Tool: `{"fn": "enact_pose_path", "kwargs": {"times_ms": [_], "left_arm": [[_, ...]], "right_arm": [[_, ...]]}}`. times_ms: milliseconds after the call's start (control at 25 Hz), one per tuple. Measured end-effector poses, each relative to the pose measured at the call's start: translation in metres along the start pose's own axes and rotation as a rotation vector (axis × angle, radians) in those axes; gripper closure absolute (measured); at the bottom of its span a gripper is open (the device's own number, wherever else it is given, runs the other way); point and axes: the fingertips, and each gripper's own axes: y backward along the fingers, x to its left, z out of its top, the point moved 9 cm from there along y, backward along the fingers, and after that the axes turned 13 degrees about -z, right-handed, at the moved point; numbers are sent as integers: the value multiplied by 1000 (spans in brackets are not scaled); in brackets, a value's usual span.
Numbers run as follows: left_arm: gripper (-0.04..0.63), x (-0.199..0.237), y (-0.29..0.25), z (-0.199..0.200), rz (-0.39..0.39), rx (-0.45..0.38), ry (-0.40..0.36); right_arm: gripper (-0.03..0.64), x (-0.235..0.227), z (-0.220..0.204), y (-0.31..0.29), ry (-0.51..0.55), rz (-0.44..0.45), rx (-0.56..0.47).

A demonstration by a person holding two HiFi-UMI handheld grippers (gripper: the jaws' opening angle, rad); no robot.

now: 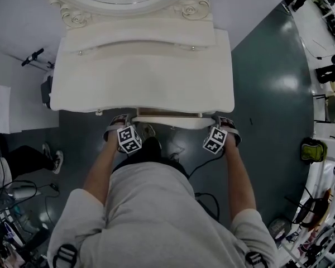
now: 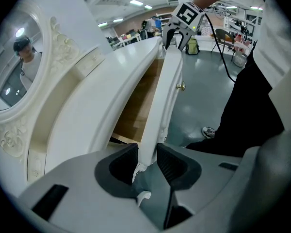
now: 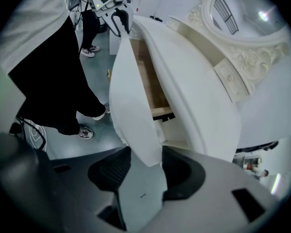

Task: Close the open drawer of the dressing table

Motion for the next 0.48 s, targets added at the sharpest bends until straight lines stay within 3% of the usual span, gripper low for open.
{"fn": "enact_pose_path", "kwargs": {"times_ms": [480], "left_arm": [[468,8,0,1,13,-11,-6]], "right_arm": [[419,-5,1,-6,-15,-23,4]]}}
